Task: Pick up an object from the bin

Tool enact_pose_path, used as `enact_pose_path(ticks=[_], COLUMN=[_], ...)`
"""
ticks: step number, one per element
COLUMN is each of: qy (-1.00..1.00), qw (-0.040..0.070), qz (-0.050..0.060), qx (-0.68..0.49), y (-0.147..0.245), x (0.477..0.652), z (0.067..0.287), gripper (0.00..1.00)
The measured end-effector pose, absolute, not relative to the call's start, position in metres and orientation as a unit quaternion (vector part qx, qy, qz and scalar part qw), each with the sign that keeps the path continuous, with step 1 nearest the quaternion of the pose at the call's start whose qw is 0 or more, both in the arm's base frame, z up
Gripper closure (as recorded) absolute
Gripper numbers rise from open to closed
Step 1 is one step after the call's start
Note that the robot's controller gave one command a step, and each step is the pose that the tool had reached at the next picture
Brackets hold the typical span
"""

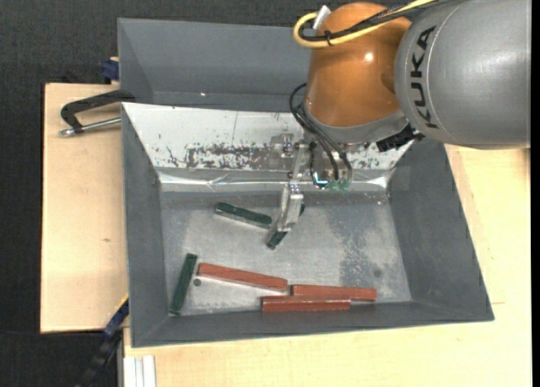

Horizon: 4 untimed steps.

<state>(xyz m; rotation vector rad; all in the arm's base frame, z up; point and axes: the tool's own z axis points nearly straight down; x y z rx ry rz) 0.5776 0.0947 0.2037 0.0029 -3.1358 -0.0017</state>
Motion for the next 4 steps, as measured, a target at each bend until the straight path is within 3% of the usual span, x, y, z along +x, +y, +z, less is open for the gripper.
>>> enact_pose_path(ticks=[1,2,3,4], qy=[-1.0,-1.0,-0.996,-0.996], qw=[-0.001,-0.005,-0.002,-0.001], qz=[-0.001,-0.001,-0.002,-0.001], qx=[0.0,0.026,-0.094,-0.095], y=[0.094,0.092,0.07,0.068], x=[0.579,0.583,0.564,0.564], z=[0.208,0.168,0.073,0.071], gripper=[0.0,0.0,1.0,0.0])
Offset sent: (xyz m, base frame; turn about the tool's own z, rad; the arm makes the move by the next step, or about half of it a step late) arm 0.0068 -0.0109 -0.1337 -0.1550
